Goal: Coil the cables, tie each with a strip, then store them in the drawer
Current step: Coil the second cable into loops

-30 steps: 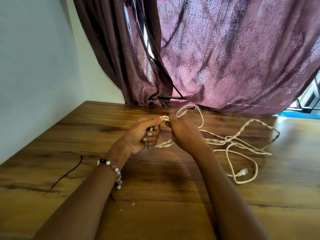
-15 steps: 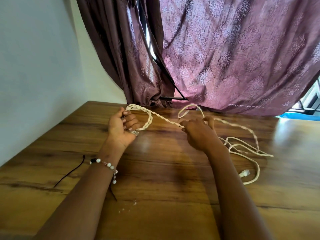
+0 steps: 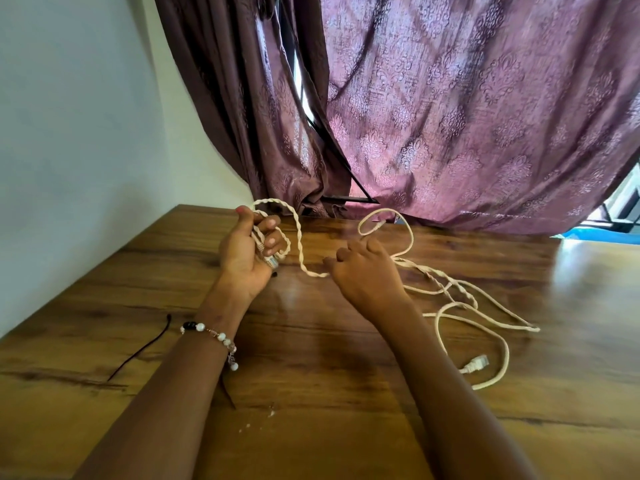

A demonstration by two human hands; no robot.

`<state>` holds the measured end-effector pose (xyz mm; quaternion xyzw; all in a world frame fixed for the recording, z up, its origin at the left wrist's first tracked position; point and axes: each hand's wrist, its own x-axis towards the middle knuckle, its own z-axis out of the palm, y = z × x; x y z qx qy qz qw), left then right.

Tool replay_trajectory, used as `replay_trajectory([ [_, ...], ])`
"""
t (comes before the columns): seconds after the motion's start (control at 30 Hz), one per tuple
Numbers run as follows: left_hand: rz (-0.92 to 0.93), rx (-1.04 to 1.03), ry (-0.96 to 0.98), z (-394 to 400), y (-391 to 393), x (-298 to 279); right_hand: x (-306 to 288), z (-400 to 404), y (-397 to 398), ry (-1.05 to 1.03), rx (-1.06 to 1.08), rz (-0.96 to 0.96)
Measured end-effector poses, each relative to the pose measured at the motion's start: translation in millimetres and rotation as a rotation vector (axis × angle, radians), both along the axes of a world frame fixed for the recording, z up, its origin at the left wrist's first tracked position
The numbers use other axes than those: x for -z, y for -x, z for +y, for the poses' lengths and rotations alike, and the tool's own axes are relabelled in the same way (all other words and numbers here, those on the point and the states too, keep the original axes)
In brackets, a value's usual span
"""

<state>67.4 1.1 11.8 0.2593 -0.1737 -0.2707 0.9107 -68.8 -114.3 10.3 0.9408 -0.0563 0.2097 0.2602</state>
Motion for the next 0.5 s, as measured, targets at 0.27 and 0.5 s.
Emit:
replay_trajectory([
  [0.27, 0.059, 0.045, 0.103, 2.0, 1.8, -1.7, -4.3, -4.2, 8.7, -0.061, 0.275, 0.140],
  [0.5, -0.483, -0.094, -0.434, -8.1, 23.0, 4.7, 4.4, 7.8, -12.0, -0.150, -0.435, -0.254],
])
